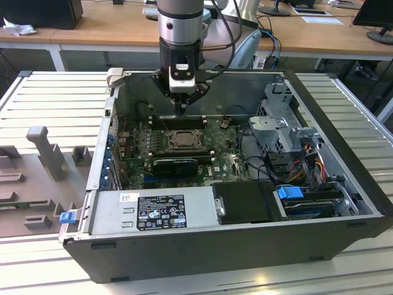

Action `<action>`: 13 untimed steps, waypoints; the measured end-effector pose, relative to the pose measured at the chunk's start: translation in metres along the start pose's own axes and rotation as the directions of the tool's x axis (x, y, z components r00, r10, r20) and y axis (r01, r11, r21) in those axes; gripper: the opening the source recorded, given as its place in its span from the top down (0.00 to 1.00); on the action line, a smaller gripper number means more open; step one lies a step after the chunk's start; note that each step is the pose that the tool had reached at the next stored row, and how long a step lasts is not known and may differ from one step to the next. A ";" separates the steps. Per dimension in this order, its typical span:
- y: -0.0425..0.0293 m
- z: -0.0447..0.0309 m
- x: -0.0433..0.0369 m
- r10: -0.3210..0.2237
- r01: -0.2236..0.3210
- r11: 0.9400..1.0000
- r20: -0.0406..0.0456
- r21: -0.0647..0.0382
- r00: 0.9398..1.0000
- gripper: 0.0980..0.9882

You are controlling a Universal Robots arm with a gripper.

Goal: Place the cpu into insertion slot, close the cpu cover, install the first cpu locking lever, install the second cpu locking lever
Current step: 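Install the first cpu locking lever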

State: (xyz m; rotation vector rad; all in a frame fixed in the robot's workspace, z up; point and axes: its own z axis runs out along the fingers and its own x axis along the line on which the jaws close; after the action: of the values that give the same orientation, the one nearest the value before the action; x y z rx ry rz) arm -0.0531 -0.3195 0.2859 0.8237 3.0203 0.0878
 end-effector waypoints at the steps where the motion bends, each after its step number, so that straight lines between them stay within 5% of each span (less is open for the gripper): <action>1: 0.0000 0.0000 0.0000 -0.029 0.029 1.000 -0.002 0.000 1.000 0.99; 6: 0.0000 0.0000 0.0000 -0.118 0.118 0.993 -0.007 0.000 0.993 0.99; 13: 0.0000 0.0000 0.0000 -0.223 0.223 0.975 -0.013 0.000 0.975 0.99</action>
State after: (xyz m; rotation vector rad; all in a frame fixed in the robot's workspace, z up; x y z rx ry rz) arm -0.0530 -0.3195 0.2859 0.4795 3.1001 0.0891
